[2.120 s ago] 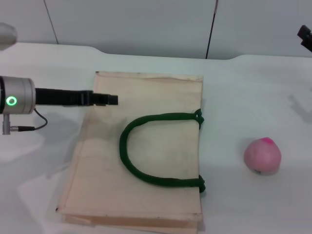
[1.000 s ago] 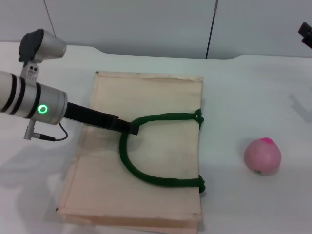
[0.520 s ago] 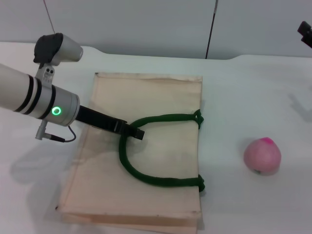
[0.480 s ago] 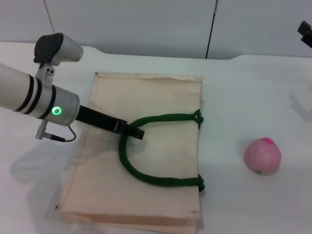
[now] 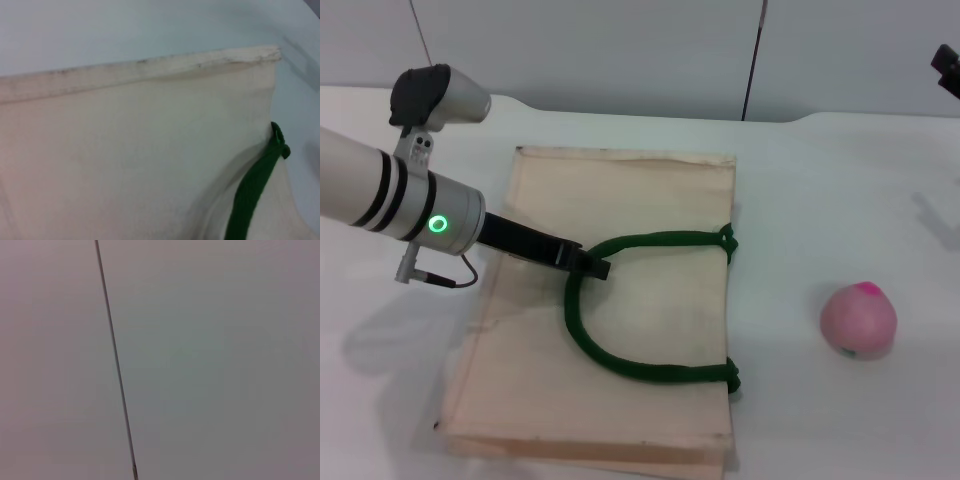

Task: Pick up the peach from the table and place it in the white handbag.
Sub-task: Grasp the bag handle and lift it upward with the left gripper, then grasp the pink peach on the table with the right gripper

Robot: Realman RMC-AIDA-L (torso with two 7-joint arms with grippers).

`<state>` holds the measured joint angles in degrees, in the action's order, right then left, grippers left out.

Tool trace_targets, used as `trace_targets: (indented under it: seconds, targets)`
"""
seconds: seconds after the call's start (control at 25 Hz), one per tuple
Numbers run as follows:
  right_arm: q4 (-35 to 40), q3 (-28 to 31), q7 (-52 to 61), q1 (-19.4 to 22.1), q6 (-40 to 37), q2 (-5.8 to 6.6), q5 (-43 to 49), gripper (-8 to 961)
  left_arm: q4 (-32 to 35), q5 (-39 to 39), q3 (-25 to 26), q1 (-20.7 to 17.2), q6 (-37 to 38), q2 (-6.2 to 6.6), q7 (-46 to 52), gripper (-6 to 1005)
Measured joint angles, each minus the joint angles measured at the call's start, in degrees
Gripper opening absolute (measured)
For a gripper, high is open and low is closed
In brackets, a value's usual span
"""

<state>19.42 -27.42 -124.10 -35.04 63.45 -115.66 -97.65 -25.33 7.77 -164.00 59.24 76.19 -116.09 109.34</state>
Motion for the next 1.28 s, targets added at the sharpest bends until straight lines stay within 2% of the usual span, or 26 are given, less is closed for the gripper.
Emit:
trace_targets:
  seconds: [0.16,0.52,0.72,0.8,0.96,1.08,1.28]
  targets:
    - [0.0,0.0,0.0,0.1,0.0,0.00,0.0,792,0.0,-0.2,0.1,0.1,0.0,-0.06,-0.4,298]
    - [0.0,0.0,0.0,0.3,0.0,0.00,0.0,791,0.0,-2.5,0.1,-0.1,0.3,0.01,-0.8,225]
    - [0.4,-0.3,2.2,0.6,0.1,0.16,0.6,792,-0.2,-7.9,0.0,-1.0,2.6,0.32,-2.8,144]
    - [1.6,-0.6,4.1,1.2,1.2,0.39,2.3,792,-0.7,-10.0,0.0,-1.4,4.4,0.56,-3.7,142]
    - [6.4,-0.6,10.6,2.2,4.8,0.94,10.0,792,-1.3,-17.1,0.0,-2.9,10.1,1.75,-7.0,139]
    - [10.4,-0.6,15.1,2.3,8.3,1.05,18.2,793,-1.3,-22.9,0.0,-4.3,15.9,3.30,-9.3,140]
    - [14.6,-0.6,18.6,1.7,14.6,1.07,30.2,793,-1.4,-28.4,0.0,-5.0,22.7,5.33,-10.4,137]
